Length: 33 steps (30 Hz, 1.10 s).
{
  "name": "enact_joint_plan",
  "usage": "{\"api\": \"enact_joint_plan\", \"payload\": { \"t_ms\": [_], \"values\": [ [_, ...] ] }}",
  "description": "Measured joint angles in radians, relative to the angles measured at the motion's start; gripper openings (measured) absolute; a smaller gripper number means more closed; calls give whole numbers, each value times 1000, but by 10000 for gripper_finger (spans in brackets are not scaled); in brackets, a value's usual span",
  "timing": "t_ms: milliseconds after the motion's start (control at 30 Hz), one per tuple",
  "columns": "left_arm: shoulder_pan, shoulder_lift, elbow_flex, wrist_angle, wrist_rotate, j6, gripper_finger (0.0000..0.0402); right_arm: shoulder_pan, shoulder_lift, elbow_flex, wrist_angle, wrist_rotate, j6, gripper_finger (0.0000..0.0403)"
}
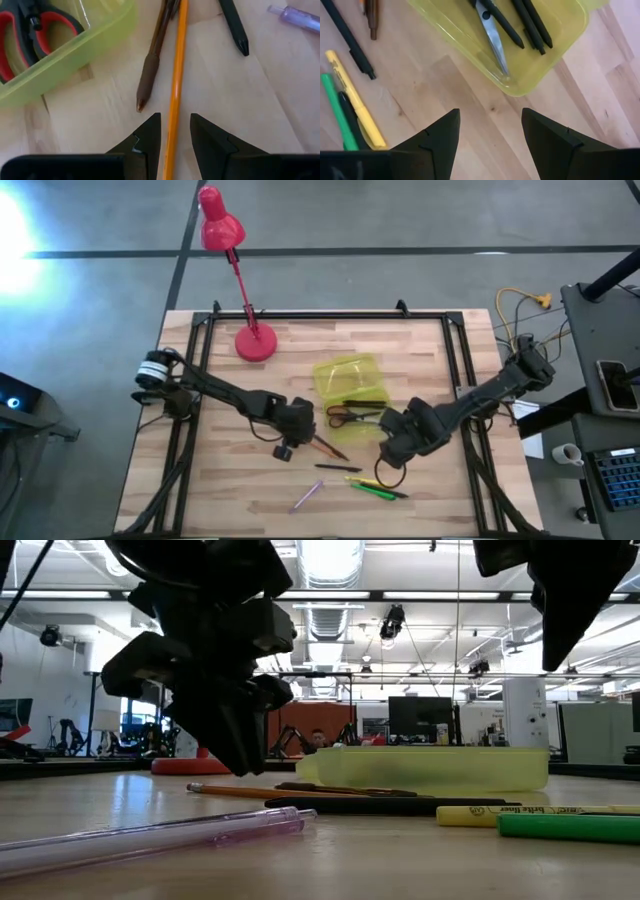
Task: Pick & place school supplies into a supply box
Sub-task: Put the orange pencil into the yellow supply box
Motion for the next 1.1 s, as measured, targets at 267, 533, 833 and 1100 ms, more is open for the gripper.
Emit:
{"api": "enact_joint_plan", "payload": {
  "t_ms": [267,533,833,1100],
  "values": [
    [8,0,-65,34,0,65,88,8,0,-6,2,14,7,203],
    [27,-4,-104,69,3,65,88,8,0,-12,4,36,7,203],
    [29,-4,-109,53,-8,125,9,7,0,-15,6,38,4,203],
    [31,-37,-110,-9,-22,70,4,12,-1,-15,4,38,19,203]
  ]
}}
